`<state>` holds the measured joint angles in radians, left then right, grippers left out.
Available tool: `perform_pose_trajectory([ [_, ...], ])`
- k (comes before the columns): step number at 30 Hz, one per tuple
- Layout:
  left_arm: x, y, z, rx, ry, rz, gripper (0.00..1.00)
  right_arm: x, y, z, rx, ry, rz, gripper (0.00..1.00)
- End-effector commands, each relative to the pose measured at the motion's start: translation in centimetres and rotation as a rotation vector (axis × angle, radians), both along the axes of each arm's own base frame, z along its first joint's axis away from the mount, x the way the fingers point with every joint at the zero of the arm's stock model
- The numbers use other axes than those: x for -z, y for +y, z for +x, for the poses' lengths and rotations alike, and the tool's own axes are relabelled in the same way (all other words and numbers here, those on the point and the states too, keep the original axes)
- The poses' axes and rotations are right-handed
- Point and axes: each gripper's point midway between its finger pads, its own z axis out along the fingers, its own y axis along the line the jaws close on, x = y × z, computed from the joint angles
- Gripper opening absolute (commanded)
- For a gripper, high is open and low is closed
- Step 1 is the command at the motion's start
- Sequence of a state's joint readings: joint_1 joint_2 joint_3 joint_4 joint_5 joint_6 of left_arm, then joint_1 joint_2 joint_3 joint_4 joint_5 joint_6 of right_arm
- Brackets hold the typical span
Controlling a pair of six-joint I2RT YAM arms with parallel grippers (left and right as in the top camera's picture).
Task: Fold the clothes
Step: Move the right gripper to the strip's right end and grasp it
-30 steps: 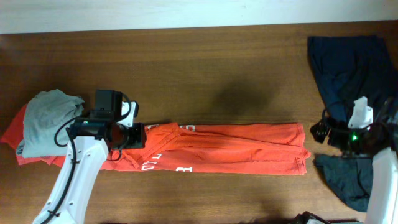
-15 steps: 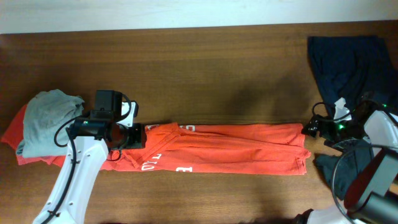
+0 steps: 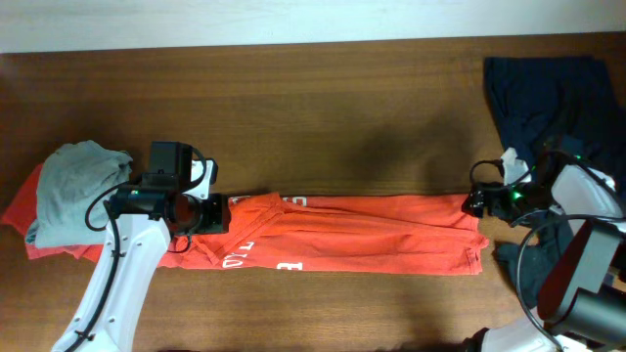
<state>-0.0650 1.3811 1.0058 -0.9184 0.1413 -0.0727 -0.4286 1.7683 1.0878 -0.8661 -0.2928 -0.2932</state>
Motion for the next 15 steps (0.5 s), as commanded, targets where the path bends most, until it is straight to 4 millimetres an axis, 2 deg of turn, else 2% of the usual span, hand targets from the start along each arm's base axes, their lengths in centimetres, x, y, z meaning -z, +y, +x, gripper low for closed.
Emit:
perform_pose_trajectory([
  [1, -0.1, 0.2, 0.0, -0.015, -0.004, 0.001, 0.56, 0.8, -0.6, -0.8, -0.017, 0.039, -0.050, 0.95],
  [10, -0.1, 0.2, 0.0, -0.015, -0.004, 0.002, 0.56, 2.7, 1.6, -2.3, -0.019, 0.042, 0.039, 0.91],
  [15, -0.1, 0.2, 0.0, -0.015, -0.004, 0.002, 0.56, 3.1, 2.7, -2.5, -0.054, 0.053, 0.042, 0.89],
])
